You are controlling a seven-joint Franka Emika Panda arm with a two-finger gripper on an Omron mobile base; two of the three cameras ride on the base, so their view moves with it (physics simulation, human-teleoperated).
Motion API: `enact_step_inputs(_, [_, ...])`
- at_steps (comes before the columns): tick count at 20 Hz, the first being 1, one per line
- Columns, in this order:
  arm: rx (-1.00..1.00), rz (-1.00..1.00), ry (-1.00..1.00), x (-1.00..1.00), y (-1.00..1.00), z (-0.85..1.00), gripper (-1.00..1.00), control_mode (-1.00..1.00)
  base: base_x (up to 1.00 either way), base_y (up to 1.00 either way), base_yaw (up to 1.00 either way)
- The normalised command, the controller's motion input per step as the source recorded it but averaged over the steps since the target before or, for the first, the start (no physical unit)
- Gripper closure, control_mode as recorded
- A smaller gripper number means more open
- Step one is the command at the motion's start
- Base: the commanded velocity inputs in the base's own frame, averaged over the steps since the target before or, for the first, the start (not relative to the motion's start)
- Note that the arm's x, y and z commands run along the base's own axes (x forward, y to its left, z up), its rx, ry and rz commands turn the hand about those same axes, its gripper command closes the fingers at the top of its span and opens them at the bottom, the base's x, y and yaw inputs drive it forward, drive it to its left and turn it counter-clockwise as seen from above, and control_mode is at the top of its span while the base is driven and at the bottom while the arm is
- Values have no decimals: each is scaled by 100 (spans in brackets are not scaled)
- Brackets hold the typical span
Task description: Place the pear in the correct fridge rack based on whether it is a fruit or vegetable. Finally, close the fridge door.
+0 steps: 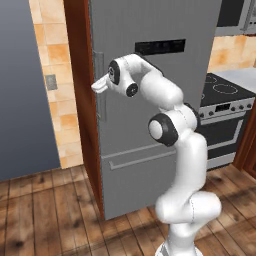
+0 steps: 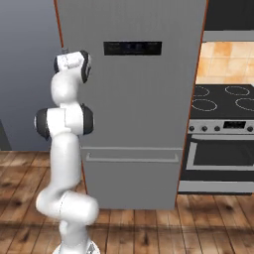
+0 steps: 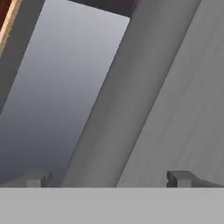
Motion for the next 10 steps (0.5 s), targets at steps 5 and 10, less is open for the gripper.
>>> enact_step_inputs(5, [-3, -13, 0, 52, 22, 10, -100, -100, 0, 0, 0])
enact_step_inputs(10, [0, 0, 0, 0, 0, 3, -100, -100, 0, 0, 0])
